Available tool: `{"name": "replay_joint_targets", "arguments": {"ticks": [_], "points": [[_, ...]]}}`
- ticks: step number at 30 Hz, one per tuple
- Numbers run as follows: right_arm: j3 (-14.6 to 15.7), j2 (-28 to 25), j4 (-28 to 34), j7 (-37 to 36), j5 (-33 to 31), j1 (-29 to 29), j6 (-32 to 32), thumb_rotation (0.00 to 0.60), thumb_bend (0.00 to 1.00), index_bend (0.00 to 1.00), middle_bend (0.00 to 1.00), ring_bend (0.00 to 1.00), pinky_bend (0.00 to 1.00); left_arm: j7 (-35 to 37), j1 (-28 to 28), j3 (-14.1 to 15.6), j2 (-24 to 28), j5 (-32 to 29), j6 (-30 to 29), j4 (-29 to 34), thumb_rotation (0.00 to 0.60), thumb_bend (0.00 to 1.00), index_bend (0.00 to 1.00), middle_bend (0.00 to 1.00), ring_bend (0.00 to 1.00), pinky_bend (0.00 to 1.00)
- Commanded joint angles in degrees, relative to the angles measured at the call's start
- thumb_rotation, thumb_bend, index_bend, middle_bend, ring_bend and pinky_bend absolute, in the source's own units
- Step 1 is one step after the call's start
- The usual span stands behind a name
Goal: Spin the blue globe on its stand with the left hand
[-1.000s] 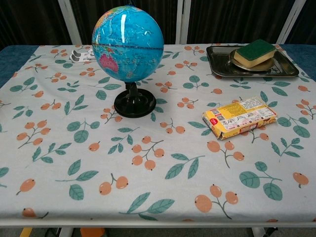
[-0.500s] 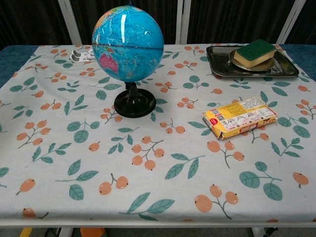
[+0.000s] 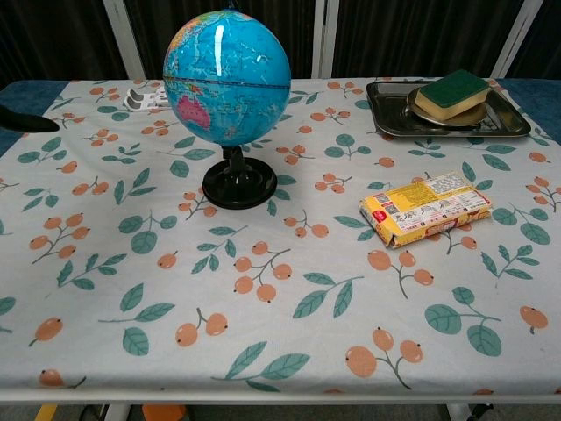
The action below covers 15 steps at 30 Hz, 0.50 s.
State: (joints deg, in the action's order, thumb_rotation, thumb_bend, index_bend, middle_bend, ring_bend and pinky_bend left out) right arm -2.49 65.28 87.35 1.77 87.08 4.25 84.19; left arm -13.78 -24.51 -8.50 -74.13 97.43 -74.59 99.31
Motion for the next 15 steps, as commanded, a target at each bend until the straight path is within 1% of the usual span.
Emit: {"name": "replay_joint_targets", "arguments": {"ticks": [1, 7, 15], "points": [[0.05, 0.24, -0.25, -0.15, -0.18, 0.13, -0.37, 0.600, 0.22, 0.00, 0.00, 0.00, 0.00, -0.98, -1.91, -0.63, -1.62, -0.47, 1.78, 0.22, 0.600, 0.04, 0.15, 0.10, 0.00, 0.08], [0.07, 0.49, -0.74, -0.53, -0.20, 0.17, -0.48, 0.600, 0.22, 0.00, 0.00, 0.00, 0.00, -1.90, -5.05, -1.11, -4.00, -1.30, 4.75, -0.01, 0.600, 0.04, 0.15, 0.10, 0.00, 0.08], [0.03, 0.54, -1.31, -1.15, -0.45, 0.08, -0.51, 0.600, 0.22, 0.00, 0.00, 0.00, 0.00, -2.32, -7.96, -1.58, -6.75, -2.59, 6.72, -1.23, 0.600, 0.04, 0.15, 0.10, 0.00, 0.08]]}}
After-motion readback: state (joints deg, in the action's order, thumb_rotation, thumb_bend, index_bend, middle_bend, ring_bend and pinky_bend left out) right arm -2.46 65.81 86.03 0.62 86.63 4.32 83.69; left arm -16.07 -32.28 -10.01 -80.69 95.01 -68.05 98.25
